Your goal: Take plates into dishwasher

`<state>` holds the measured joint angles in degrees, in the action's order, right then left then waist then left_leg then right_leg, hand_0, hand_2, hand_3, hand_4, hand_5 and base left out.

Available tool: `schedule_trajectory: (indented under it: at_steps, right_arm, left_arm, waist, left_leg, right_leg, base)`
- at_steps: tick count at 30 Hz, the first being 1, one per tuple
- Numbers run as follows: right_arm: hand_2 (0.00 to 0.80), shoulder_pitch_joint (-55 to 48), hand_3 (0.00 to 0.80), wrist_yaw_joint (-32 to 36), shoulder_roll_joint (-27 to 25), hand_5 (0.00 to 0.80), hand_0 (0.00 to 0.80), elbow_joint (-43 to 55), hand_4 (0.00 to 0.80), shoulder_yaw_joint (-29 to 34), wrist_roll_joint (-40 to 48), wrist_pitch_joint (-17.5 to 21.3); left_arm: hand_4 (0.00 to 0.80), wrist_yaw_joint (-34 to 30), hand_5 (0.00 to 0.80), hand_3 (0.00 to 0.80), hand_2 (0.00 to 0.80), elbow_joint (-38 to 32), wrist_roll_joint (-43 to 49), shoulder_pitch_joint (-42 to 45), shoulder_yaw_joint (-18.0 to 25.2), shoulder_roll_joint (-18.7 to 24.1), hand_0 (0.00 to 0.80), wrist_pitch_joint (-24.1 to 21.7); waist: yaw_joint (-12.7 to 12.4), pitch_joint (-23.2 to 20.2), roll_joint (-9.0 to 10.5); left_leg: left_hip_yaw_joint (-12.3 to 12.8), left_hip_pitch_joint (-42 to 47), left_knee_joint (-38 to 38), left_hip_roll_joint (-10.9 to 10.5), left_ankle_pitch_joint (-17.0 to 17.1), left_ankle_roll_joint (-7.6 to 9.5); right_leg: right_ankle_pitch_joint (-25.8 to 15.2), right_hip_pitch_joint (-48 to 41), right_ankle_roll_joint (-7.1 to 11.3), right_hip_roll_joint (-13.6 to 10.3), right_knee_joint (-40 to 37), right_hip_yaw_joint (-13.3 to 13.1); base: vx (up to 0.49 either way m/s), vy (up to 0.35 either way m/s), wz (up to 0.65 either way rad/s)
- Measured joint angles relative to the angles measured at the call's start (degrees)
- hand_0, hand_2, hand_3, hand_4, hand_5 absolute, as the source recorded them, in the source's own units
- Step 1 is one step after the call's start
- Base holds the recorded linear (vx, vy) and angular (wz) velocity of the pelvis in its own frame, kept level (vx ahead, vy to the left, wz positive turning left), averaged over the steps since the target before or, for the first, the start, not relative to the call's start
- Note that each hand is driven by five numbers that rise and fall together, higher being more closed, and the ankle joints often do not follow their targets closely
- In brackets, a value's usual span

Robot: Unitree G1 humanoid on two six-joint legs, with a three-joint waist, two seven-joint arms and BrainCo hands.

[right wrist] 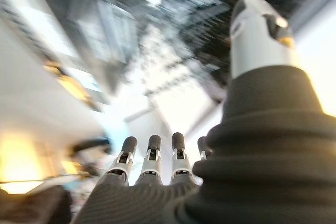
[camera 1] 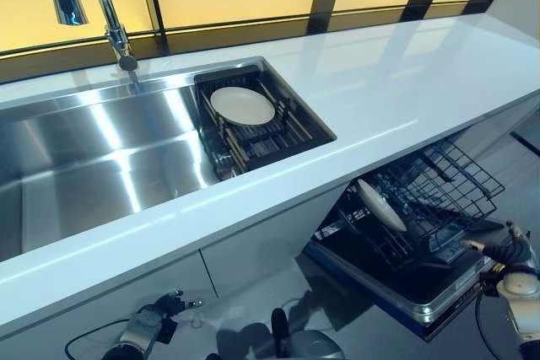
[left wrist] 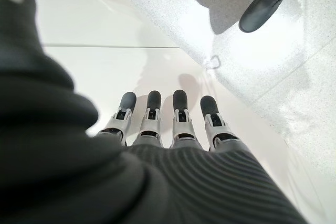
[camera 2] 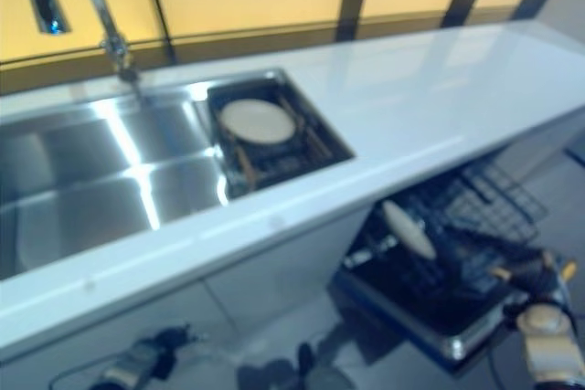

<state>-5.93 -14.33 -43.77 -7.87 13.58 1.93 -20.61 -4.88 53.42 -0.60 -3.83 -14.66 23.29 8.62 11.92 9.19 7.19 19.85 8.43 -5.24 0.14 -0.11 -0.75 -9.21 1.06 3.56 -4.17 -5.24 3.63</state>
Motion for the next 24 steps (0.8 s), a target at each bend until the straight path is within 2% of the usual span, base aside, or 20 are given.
schedule_trajectory:
  at_steps: [7, 12, 17, 24]
  right_arm:
    - [0.0, 5.37, 0.0, 0.23, -13.24, 0.0, 0.0, 7.05, 0.0, 2.58, -0.03, 6.79]
    - [0.0, 11.7, 0.0, 1.53, -17.5, 0.0, 0.0, 9.79, 0.0, 1.91, -0.02, 9.34]
    - [0.0, 23.62, 0.0, 2.65, -22.65, 0.0, 0.0, 10.49, 0.0, -5.6, 0.48, 9.0]
    - [0.0, 40.01, 0.0, 5.13, -23.17, 0.0, 0.0, 10.17, 0.0, -20.06, -1.56, 6.0]
  left_arm:
    - [0.0, 0.34, 0.0, 0.0, 0.0, -0.02, -0.05, 1.87, -0.1, -0.23, 0.0, -0.08]
    - [0.0, 0.15, 0.0, 0.0, 0.0, -0.13, -0.03, 2.53, -0.12, -0.35, 0.0, -0.43]
    - [0.0, -0.48, 0.0, 0.0, 0.0, -0.1, 0.03, 2.41, -1.63, -0.52, 0.0, -0.42]
    - [0.0, -0.83, 0.0, 0.0, 0.0, 0.06, 2.28, 2.53, -2.45, -0.72, 0.0, -0.45]
  waist:
    - [-0.17, -0.91, -1.64]
    - [-0.42, -1.35, -2.33]
    - [-1.37, -1.82, -2.6]
    - [-4.23, -2.9, -1.81]
  left_leg:
    - [0.23, 0.09, -0.01, -0.32, -0.38, 0.25]
    - [0.06, 0.02, -0.01, -0.44, -0.47, 0.39]
    - [-0.14, -0.01, 0.02, -0.4, -0.46, 0.39]
    - [-1.81, 0.07, 0.09, -0.48, -0.38, 0.5]
  right_leg:
    - [-0.03, -0.03, 0.03, -0.18, 0.04, -0.12]
    - [-0.04, -0.03, 0.03, -0.38, 0.07, -0.03]
    - [-0.02, -0.02, 0.03, -0.41, 0.03, 0.1]
    - [-0.2, -0.96, -0.21, -0.66, 0.27, 1.65]
  base:
    - [0.019, 0.041, -0.02]
    - [-0.001, -0.007, 0.0]
    - [0.012, -0.048, 0.01]
    - [0.036, -0.035, 0.12]
